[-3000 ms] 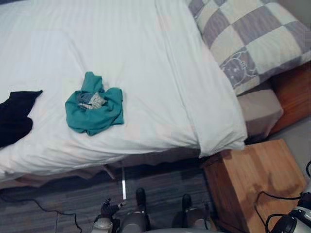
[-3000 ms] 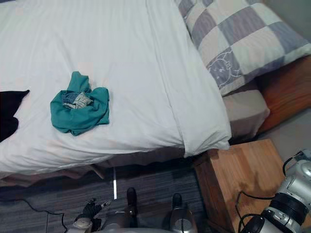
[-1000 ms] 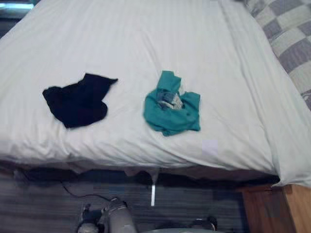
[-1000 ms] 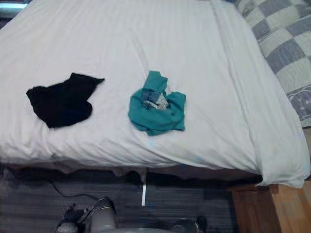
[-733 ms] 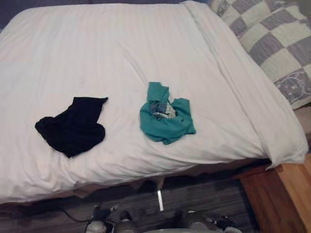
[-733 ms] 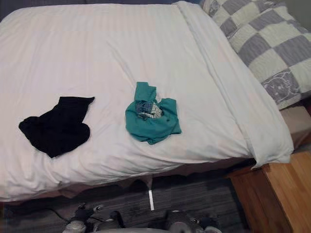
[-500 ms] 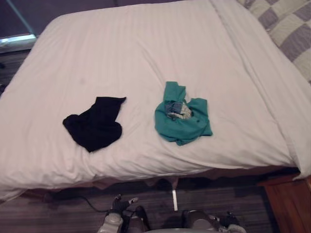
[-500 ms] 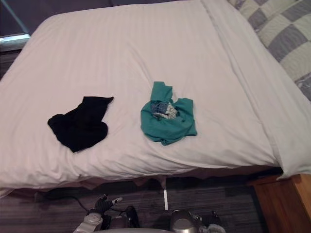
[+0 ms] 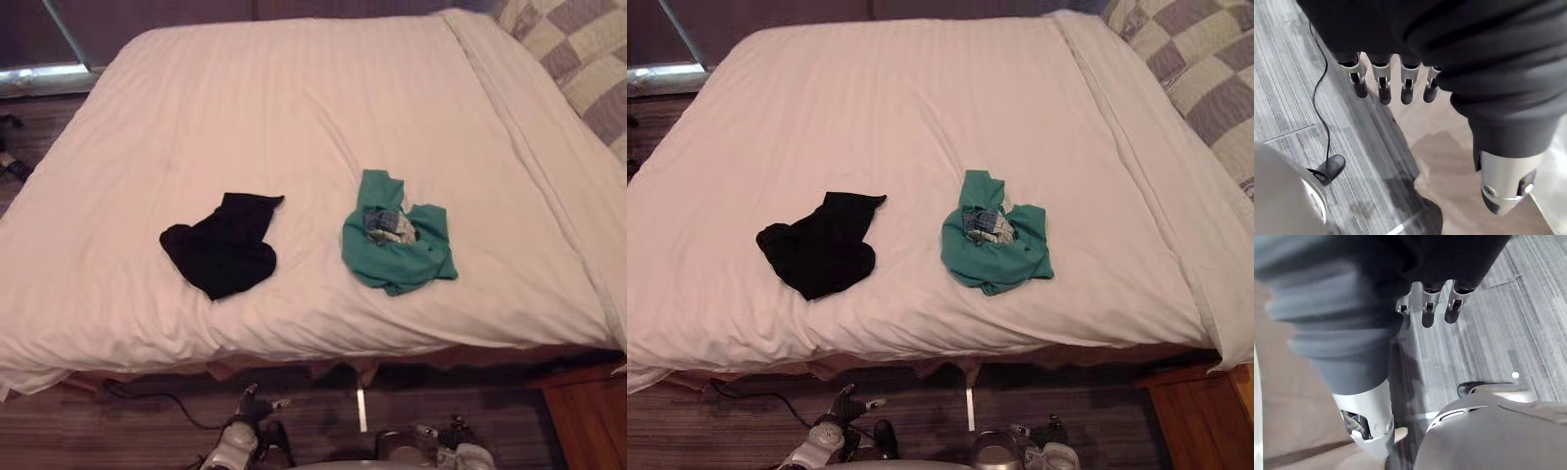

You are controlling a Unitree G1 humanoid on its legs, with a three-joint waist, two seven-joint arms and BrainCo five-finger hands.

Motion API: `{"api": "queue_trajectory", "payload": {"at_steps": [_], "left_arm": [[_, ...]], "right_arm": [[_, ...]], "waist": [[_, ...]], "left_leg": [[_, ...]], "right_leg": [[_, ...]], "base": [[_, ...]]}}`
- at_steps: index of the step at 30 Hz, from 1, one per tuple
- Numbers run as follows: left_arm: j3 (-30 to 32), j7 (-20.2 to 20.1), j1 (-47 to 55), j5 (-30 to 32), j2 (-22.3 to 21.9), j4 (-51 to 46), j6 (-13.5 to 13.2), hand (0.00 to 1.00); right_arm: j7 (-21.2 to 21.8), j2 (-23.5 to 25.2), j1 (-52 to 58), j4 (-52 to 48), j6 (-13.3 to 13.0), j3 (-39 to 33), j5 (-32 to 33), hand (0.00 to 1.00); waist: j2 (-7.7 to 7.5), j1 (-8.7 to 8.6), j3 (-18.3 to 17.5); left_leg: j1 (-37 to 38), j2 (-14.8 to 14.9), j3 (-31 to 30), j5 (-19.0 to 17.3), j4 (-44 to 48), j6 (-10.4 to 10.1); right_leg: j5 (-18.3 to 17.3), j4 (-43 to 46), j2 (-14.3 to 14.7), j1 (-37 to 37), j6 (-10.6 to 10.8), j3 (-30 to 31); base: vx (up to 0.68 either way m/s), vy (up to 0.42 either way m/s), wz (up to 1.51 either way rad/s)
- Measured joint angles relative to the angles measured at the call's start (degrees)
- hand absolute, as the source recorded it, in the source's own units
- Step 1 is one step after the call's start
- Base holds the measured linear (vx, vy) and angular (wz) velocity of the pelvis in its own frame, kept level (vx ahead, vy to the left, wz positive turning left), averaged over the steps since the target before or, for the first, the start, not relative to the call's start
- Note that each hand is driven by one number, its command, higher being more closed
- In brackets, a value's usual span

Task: Tidy the bed and pick cloth on bed and put in laundry

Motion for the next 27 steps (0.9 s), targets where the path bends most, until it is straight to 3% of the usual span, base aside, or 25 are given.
{"api": "queue_trajectory", "payload": {"at_steps": [5, 8, 12, 16, 19, 22, 24, 27], "left_arm": [[-1.50, 0.15, -0.46, -0.74, 0.19, 1.10, -0.04, 0.00], [1.15, 0.21, 0.95, -1.46, -0.84, 2.17, 0.03, 0.00], [9.68, 1.52, 2.57, -4.08, -1.60, 2.50, 0.20, 0.00], [17.37, 2.84, 3.07, -5.57, -0.73, 3.70, 0.90, 0.00], [26.55, 5.33, 4.16, -8.22, 0.90, 4.67, 2.42, 0.00], [37.40, 8.08, 5.44, -11.73, 2.97, 4.44, 3.01, 0.00], [40.34, 8.89, 5.59, -12.69, 4.13, 3.41, 3.64, 0.00], [41.28, 10.68, 6.00, -12.32, 7.40, -3.63, 4.15, 0.00]], "right_arm": [[0.11, -0.99, -1.13, 0.14, -0.05, 2.52, 0.44, 0.00], [0.03, -0.87, -0.94, 1.90, -0.03, 0.56, 1.16, 0.00], [-1.53, -0.16, 1.07, 5.09, 0.98, -8.81, 1.75, 0.00], [-3.47, 1.38, 1.84, 5.40, 1.84, -15.13, 2.32, 0.00], [-8.35, 1.53, 1.80, 5.20, 2.25, -22.77, 5.18, 0.00], [-13.64, 1.42, 2.36, -0.70, 2.43, -29.17, 9.15, 0.00], [-15.31, 1.23, 2.77, -6.39, 2.62, -29.99, 9.04, 0.00], [-17.91, -0.11, 4.02, -18.50, 3.27, -29.91, 3.90, 0.00]], "waist": [[0.34, 0.18, -0.06], [0.58, 0.29, -0.29], [1.85, 0.70, -1.38], [2.15, 0.69, -1.72], [2.06, 0.84, -1.98], [2.22, 1.06, -2.51], [2.63, 1.26, -3.05], [3.28, 2.14, -3.82]], "left_leg": [[0.16, 0.53, 0.98, 2.60, -3.02, -0.23], [0.20, 0.67, 0.30, 2.79, -3.03, -0.52], [0.55, 0.63, -1.34, 2.70, -3.18, -0.50], [0.69, 0.56, -1.32, 2.65, -3.18, -0.46], [0.72, 0.53, -1.31, 2.60, -3.19, -0.49], [0.95, 0.70, -1.73, 2.60, -3.23, -0.49], [0.94, 0.67, -1.75, 2.59, -3.23, -0.49], [0.95, 0.70, -2.05, 2.60, -3.29, -0.45]], "right_leg": [[0.55, 0.84, 0.88, -2.21, -0.04, -0.18], [0.93, 0.04, 1.32, -1.35, -0.09, -1.03], [2.17, -3.67, 1.33, 1.81, 0.39, -2.63], [3.00, -5.36, 1.47, 2.75, 0.44, -2.71], [3.17, -5.97, 1.89, 3.06, 0.38, -2.70], [3.27, -6.56, 2.08, 3.80, 0.28, -2.78], [3.27, -6.56, 2.04, 3.81, 0.28, -2.78], [3.27, -6.41, 2.04, 3.84, 0.28, -2.89]], "base": [[-0.10, -0.019, -0.15], [-0.03, -0.028, 0.12], [0.05, -0.009, 0.19], [0.05, 0.011, 0.00], [0.04, 0.008, 0.00], [0.03, -0.002, 0.06], [0.00, 0.000, 0.00], [-0.01, 0.003, 0.03]]}}
